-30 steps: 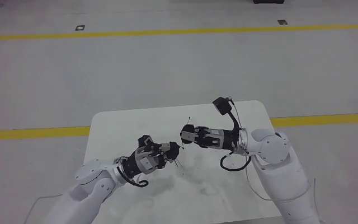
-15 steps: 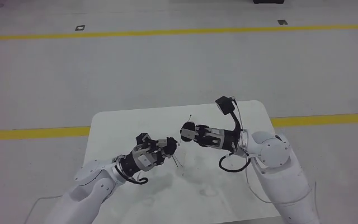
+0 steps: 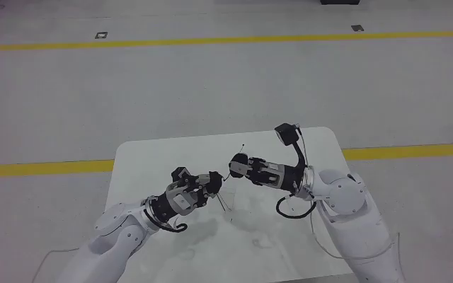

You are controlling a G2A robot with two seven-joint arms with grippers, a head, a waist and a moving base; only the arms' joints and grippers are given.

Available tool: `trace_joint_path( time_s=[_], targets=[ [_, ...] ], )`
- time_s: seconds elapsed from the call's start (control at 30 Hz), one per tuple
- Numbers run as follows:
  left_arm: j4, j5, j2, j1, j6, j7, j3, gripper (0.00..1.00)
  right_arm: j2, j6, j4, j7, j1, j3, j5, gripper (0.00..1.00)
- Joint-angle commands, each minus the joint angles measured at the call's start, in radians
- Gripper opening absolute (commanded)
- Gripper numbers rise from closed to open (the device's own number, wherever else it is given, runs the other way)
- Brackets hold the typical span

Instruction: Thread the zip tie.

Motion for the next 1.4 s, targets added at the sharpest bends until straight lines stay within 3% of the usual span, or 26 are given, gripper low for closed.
trace_joint_path(
  time_s=[0.0, 1.37],
  targets=[
    [-0.002, 0.008, 0.000, 0.001, -0.003, 0.002, -0.001, 0.00, 0.000, 0.000, 0.003, -0.013, -0.006, 0.000, 0.003, 0.00],
    [0.008, 0.031, -0.016, 0.002, -0.018, 0.000, 0.007, 0.00, -0.003, 0.000, 0.013, -0.079, -0.020, -0.039, 0.022, 0.00]
  ],
)
